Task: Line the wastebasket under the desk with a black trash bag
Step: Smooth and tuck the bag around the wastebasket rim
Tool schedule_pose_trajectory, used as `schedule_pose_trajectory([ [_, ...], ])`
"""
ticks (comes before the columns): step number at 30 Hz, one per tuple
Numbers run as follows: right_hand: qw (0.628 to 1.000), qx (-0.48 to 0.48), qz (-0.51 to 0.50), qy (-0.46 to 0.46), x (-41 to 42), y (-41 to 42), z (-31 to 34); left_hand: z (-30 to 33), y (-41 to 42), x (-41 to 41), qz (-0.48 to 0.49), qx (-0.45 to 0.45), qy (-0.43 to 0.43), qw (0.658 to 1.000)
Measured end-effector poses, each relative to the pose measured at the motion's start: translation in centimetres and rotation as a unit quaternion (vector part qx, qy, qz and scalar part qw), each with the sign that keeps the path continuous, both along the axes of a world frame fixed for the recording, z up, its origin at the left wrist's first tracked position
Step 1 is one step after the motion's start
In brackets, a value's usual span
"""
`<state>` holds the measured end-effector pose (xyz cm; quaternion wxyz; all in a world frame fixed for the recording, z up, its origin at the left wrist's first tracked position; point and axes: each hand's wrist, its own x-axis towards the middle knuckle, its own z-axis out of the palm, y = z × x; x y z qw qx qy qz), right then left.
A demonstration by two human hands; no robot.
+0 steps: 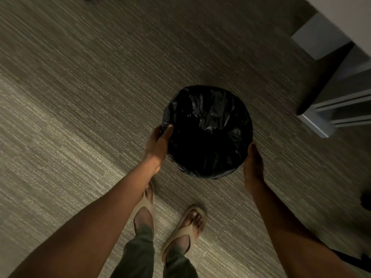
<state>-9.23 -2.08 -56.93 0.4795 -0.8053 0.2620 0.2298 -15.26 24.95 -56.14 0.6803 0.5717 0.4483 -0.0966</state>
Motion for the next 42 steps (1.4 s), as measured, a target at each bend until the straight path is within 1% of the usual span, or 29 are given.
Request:
schedule_pose_trajectory([
  [2, 0.986, -0.152, 0.038, -0.062, 0.7, 0.1, 0.7, -0.5, 0.4, -0.1, -0.025, 0.158, 0.046, 0.986],
  [3, 0.975, -0.187, 0.064, -0.106, 1.1, 0.3, 1.2, -0.6, 0.5, -0.2, -0.042, 0.249, 0.056, 0.966],
  [5, 0.948, -0.203, 0.163, -0.185, 2.3, 0.7, 1.5, -0.5, 0.5, -0.3, -0.081, 0.362, -0.001, 0.928],
  [7, 0.918, -0.206, 0.277, -0.197, 3.9, 1.1, 0.7, -0.9, 0.4, 0.4, -0.165, 0.382, -0.079, 0.906],
  [9, 0.897, -0.216, 0.345, -0.17, 5.8, 1.7, -0.5, -1.7, 0.3, 1.8, -0.246, 0.36, -0.106, 0.894],
  [11, 0.892, -0.227, 0.361, -0.151, 7.8, 2.5, -1.1, -2.7, 0.5, 3.7, -0.277, 0.341, -0.094, 0.893],
  [14, 0.903, -0.236, 0.338, -0.12, 10.0, 3.4, -2.0, -4.0, 1.3, 5.9, -0.288, 0.336, -0.057, 0.895],
  [16, 0.908, -0.243, 0.325, -0.101, 10.7, 3.7, -2.1, -4.3, 1.6, 6.5, -0.301, 0.382, -0.032, 0.873],
  [17, 0.9, -0.262, 0.327, -0.119, 10.6, 3.7, -1.9, -3.9, 1.5, 6.4, -0.298, 0.428, -0.029, 0.853],
  [18, 0.877, -0.296, 0.341, -0.166, 10.3, 3.7, -1.6, -3.5, 1.4, 6.2, -0.291, 0.476, -0.048, 0.828],
  [20, 0.792, -0.343, 0.394, -0.316, 9.1, 3.9, -0.9, -2.5, 0.7, 5.6, -0.305, 0.541, -0.145, 0.77],
  [21, 0.748, -0.328, 0.44, -0.374, 8.5, 4.1, -1.0, -2.0, 0.3, 5.1, -0.34, 0.551, -0.198, 0.736],
  [22, 0.72, -0.281, 0.497, -0.395, 8.0, 4.5, -1.1, -2.0, -0.4, 4.6, -0.383, 0.551, -0.239, 0.702],
  [23, 0.71, -0.221, 0.551, -0.379, 7.4, 5.1, -1.4, -2.0, -1.1, 3.9, -0.428, 0.54, -0.261, 0.677],
  [24, 0.716, -0.171, 0.591, -0.331, 7.1, 5.7, -1.6, -2.0, -1.8, 3.1, -0.47, 0.515, -0.267, 0.666],
  [25, 0.734, -0.136, 0.605, -0.276, 7.0, 6.2, -1.8, -2.0, -2.6, 2.4, -0.512, 0.478, -0.258, 0.665],
  [26, 0.764, -0.123, 0.593, -0.222, 7.4, 6.6, -1.9, -2.0, -3.4, 1.6, -0.553, 0.438, -0.24, 0.667],
  [27, 0.794, -0.126, 0.565, -0.187, 7.9, 7.0, -1.9, -2.1, -4.1, 0.9, -0.588, 0.404, -0.223, 0.664],
  [29, 0.844, -0.151, 0.499, -0.128, 9.5, 7.3, -1.8, -2.5, -5.3, -0.7, -0.638, 0.376, -0.204, 0.64],
  [32, 0.879, -0.159, 0.449, -0.039, 12.0, 7.4, -1.4, -3.0, -6.3, -2.2, -0.684, 0.358, -0.174, 0.611],
  [34, 0.888, -0.126, 0.442, -0.022, 12.4, 7.4, -1.1, -3.1, -6.3, -2.4, -0.686, 0.351, -0.16, 0.617],
  [35, 0.895, -0.098, 0.434, -0.034, 12.2, 7.4, -0.9, -3.0, -6.2, -2.2, -0.681, 0.354, -0.159, 0.622],
  [36, 0.901, -0.072, 0.424, -0.059, 11.6, 7.3, -0.3, -2.8, -6.1, -2.0, -0.67, 0.361, -0.162, 0.629],
  [37, 0.898, -0.068, 0.418, -0.119, 10.7, 7.0, 0.3, -2.6, -5.9, -1.7, -0.651, 0.373, -0.168, 0.639],
  [38, 0.879, -0.089, 0.422, -0.202, 9.7, 6.5, 0.8, -2.3, -5.6, -1.4, -0.623, 0.391, -0.182, 0.652],
  [39, 0.842, -0.137, 0.439, -0.284, 8.6, 5.7, 1.2, -2.0, -5.2, -0.9, -0.588, 0.414, -0.2, 0.666],
  [40, 0.793, -0.187, 0.466, -0.346, 7.5, 4.7, 1.4, -1.7, -4.7, -0.3, -0.552, 0.44, -0.216, 0.674],
  [41, 0.745, -0.24, 0.5, -0.37, 6.4, 3.7, 1.3, -1.5, -4.1, 0.3, -0.527, 0.467, -0.223, 0.674],
  [42, 0.705, -0.295, 0.545, -0.346, 5.6, 2.8, 1.0, -1.4, -3.4, 0.9, -0.514, 0.495, -0.223, 0.664],
])
